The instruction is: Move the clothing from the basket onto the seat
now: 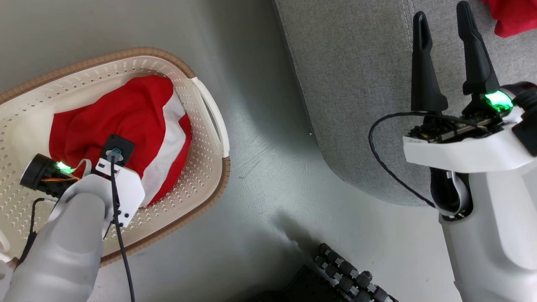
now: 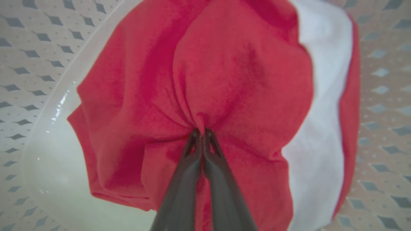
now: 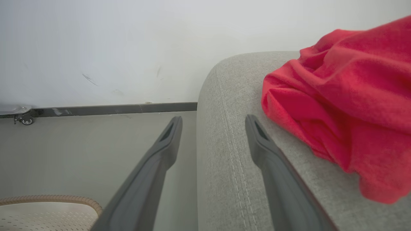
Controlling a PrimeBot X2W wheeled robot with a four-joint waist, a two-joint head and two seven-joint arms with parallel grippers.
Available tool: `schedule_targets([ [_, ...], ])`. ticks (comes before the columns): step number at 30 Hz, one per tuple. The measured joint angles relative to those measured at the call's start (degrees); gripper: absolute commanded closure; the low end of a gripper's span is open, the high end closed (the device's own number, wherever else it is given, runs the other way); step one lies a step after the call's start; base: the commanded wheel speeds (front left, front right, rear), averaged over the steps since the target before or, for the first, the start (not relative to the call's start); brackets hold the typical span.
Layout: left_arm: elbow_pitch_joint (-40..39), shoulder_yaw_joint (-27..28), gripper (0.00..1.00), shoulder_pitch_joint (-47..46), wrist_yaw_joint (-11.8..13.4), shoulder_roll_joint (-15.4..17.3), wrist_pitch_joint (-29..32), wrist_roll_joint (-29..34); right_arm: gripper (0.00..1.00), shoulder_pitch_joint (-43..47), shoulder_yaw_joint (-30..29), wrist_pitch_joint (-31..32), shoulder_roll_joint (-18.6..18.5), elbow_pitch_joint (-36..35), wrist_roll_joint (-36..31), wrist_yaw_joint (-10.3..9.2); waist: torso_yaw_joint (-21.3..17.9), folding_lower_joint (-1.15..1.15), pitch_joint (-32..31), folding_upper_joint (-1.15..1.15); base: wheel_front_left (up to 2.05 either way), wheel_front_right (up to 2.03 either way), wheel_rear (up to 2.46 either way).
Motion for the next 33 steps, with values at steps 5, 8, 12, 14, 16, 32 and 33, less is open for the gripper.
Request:
schedule_targets([
  [5, -0.01, 0.01, 1.0, -0.02, -0.09, -0.7, -0.66, -0.2, 0.0, -1.04, -0.15, -0.09, 0.0, 0.24, 0.0, 0.0, 0.15, 0.0, -0.1, 0.0, 0.0, 0.0, 0.0],
  [8, -0.12, 0.27, 1.0, -0.02, -0.08, -0.82, -1.65, -0.69, 0.0, -1.04, -0.26, -0.09, 0.0, 0.27, 0.0, 0.0, 0.35, 0.0, -0.22, 0.0, 0.0, 0.0, 0.0],
  [12, -0.47, 1.27, 1.0, -0.05, 0.12, -1.18, -2.89, -1.64, 0.0, -1.05, -0.47, -0.1, 0.0, 0.31, -0.01, 0.0, 0.73, 0.0, -0.46, 0.0, 0.0, 0.0, 0.0],
  [14, -0.59, 1.75, 1.0, -0.07, 0.44, -1.36, -3.46, -1.93, 0.0, -1.06, -0.63, -0.1, -0.01, 0.33, -0.01, 0.0, 0.98, 0.0, -0.62, 0.0, 0.0, 0.0, 0.0],
  [16, -0.65, 2.12, 1.0, -0.08, 0.44, -1.58, -4.33, -2.79, 0.0, -1.07, -0.75, -0.11, -0.01, 0.36, -0.01, 0.0, 1.23, 0.0, -0.78, 0.0, 0.0, 0.0, 0.0],
  [32, -2.59, 3.56, 1.0, -0.02, 1.79, -2.96, -9.62, -4.3, 0.0, -1.92, -1.81, -0.24, -0.01, 0.59, -0.34, 0.0, 3.11, 0.0, -2.63, 0.0, 0.0, 0.0, 0.0],
  [33, -2.68, 3.52, 1.0, 0.02, 1.79, -2.96, -9.69, -4.28, 0.0, -1.92, -1.83, -0.24, -0.01, 0.58, -0.4, 0.0, 3.23, 0.0, -2.78, 0.0, 0.0, 0.0, 0.0],
])
